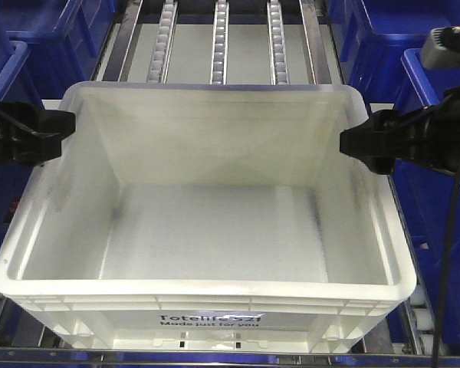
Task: Move bin from left to right shelf
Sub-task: 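Lower both grippers onto the white tote's opposite side rims, then close both grippers on the tote's side rims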
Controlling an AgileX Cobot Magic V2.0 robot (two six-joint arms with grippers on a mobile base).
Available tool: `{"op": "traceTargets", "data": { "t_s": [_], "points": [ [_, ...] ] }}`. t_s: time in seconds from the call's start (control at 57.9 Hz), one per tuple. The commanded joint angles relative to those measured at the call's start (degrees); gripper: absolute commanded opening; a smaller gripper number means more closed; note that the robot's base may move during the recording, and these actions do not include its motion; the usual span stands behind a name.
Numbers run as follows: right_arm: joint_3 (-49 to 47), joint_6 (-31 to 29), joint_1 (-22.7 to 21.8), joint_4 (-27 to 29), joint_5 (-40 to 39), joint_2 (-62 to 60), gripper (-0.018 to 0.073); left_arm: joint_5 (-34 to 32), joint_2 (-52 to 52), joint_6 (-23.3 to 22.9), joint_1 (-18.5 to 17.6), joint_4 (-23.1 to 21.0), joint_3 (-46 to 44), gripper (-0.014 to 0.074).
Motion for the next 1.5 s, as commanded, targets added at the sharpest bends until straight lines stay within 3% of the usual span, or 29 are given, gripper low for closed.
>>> {"op": "traceTargets", "data": {
  "t_s": [0.0,0.156,0.76,1.486],
  "points": [
    [-2.0,0.1,0.0,0.3,-3.1,0.2,0.0634,-3.3,0.3,-3.7,-0.3,1.8,-2.1,0.0481],
    [-2.0,0.1,0.0,0.4,-3.0,1.7,0.0620,-2.0,2.1,-7.0,-0.3,3.2,-2.0,0.0481],
    [-2.0,0.3,0.0,1.2,1.7,6.4,0.0592,7.2,7.9,-7.0,-0.3,3.0,-2.1,0.0481],
    [-1.9,0.3,0.0,0.7,3.2,10.7,0.0589,7.4,8.6,-7.0,-0.3,3.0,-2.0,0.0481]
  ]
}}
